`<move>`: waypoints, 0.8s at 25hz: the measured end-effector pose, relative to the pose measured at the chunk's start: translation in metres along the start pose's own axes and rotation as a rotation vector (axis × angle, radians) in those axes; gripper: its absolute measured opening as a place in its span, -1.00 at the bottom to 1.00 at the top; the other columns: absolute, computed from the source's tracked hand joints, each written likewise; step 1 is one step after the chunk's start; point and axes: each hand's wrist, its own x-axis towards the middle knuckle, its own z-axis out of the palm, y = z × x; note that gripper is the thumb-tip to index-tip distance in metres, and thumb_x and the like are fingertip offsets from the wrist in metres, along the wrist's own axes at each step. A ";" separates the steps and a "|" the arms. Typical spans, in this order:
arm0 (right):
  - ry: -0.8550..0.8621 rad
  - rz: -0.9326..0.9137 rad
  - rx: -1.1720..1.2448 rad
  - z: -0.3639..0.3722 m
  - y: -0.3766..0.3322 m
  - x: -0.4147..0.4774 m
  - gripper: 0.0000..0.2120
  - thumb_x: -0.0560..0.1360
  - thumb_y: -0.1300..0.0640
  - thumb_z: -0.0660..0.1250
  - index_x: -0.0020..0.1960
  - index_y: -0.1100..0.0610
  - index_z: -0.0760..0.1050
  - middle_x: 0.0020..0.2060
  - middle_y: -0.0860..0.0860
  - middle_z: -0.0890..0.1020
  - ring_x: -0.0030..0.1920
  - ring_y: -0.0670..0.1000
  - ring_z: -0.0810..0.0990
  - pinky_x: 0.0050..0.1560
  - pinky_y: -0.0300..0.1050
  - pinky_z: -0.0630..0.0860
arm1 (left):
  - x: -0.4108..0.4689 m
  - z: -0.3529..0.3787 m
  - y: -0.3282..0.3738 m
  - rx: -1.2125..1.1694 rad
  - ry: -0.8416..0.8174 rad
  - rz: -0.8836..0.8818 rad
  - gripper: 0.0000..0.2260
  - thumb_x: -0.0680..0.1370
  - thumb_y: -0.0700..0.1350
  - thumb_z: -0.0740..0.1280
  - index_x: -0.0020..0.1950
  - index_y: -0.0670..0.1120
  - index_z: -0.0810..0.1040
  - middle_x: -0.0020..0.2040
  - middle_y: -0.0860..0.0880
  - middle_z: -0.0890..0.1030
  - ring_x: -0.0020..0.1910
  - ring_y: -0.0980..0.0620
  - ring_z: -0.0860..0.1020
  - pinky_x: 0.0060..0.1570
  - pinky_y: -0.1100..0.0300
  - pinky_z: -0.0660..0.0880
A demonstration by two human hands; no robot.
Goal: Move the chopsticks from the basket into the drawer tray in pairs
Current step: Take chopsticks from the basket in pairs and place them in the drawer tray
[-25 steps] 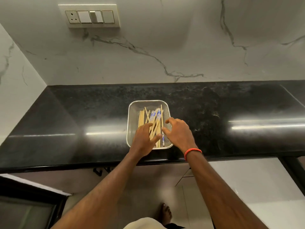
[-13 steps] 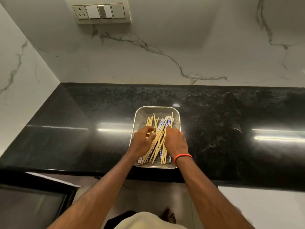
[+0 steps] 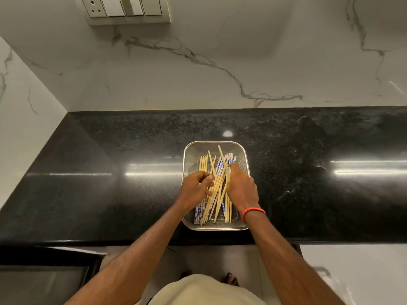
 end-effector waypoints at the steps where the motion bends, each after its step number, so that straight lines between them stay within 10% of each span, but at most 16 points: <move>1: 0.030 0.002 0.057 -0.004 -0.003 0.000 -0.64 0.61 0.22 0.23 0.39 0.09 0.32 -0.21 0.03 0.63 -0.24 0.04 0.63 -0.21 0.00 0.63 | 0.001 -0.002 0.001 -0.059 -0.010 -0.025 -0.82 0.68 -0.03 0.25 0.09 -0.06 0.62 -0.09 -0.04 0.70 -0.30 0.07 0.68 -0.32 0.33 0.56; 10: 0.148 -0.329 0.265 -0.016 -0.019 -0.011 -0.82 0.52 0.27 0.38 0.04 0.08 0.67 0.15 0.07 0.57 0.11 0.00 0.56 0.00 -0.12 0.61 | -0.004 -0.019 0.026 -0.749 -0.521 -0.352 -0.31 0.51 0.39 0.17 0.35 -0.14 0.56 0.08 -0.21 0.71 0.01 -0.18 0.72 -0.18 -0.03 0.67; 15: 0.169 -0.386 0.356 -0.002 -0.013 -0.015 -0.81 0.54 0.23 0.34 0.08 0.07 0.66 -0.08 0.01 0.64 -0.07 -0.02 0.57 -0.06 -0.05 0.57 | -0.005 -0.019 0.026 -0.773 -0.333 -0.411 -0.59 0.59 0.14 0.31 0.17 -0.20 0.59 -0.21 -0.10 0.65 -0.46 0.06 0.57 -0.58 0.28 0.49; 20: 0.129 0.093 0.537 0.011 -0.003 -0.012 -0.81 0.57 0.05 0.32 0.17 -0.04 0.58 -0.18 -0.10 0.65 -0.19 -0.15 0.62 -0.10 -0.09 0.65 | 0.000 -0.027 0.023 -0.721 -0.125 -0.381 -0.75 0.69 -0.05 0.23 0.17 -0.18 0.60 -0.31 -0.04 0.64 -0.56 0.15 0.43 -0.66 0.38 0.31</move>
